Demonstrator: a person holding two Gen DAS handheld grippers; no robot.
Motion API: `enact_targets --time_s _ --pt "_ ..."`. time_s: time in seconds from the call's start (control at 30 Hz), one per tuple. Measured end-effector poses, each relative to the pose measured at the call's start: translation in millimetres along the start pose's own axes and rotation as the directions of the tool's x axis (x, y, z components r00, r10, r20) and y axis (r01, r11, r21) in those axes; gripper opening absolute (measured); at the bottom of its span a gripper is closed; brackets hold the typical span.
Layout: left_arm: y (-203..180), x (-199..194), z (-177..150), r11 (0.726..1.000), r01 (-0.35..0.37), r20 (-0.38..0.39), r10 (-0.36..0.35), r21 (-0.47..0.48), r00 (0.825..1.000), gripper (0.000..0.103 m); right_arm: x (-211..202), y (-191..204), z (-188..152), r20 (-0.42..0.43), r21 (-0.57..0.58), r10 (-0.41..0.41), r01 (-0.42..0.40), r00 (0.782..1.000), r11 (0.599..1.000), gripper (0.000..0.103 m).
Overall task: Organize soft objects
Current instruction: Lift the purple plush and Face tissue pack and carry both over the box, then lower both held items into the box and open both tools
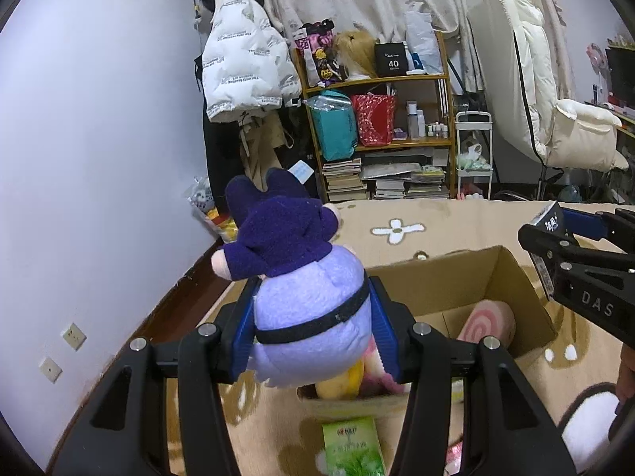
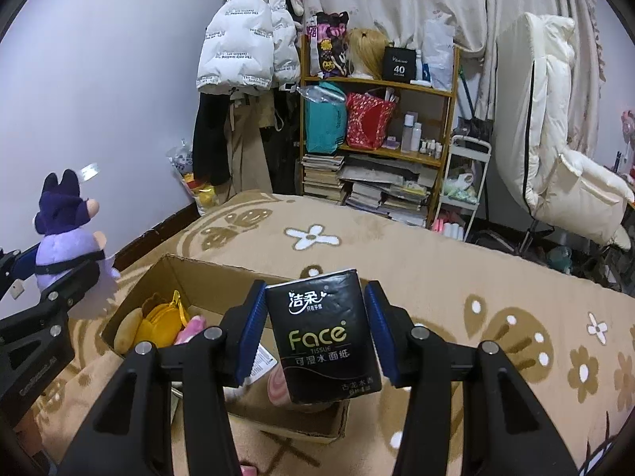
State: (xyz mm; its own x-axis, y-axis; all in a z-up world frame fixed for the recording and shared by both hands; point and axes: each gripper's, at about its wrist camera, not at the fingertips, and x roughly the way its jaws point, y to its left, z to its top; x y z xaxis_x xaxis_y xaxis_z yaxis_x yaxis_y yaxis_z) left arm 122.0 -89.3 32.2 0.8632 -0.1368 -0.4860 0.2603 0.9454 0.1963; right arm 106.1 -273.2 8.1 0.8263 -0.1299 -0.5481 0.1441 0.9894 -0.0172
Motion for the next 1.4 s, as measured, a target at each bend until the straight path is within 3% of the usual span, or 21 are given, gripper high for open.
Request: enact_targets --time_s 0.53,0.9,1.4 --pt "-20 39 0 0.996 0.090 -0.056 -0.088 0.028 0.995 0.051 31 -2 5 -0.001 0.037 0.048 -0.048 0.999 0.998 0.052" --pt "-31 60 -16 0.988 0.152 -0.145 -0.146 0.027 0.979 0.053 48 -9 -7 -0.029 0.064 0.087 -0.085 0.996 0.994 0.053" --pt "-27 70 -24 0.978 0.210 -0.193 -0.206 -0.001 0.959 0.058 50 -17 -13 -0.050 0.114 0.138 -0.132 0.989 0.985 0.053"
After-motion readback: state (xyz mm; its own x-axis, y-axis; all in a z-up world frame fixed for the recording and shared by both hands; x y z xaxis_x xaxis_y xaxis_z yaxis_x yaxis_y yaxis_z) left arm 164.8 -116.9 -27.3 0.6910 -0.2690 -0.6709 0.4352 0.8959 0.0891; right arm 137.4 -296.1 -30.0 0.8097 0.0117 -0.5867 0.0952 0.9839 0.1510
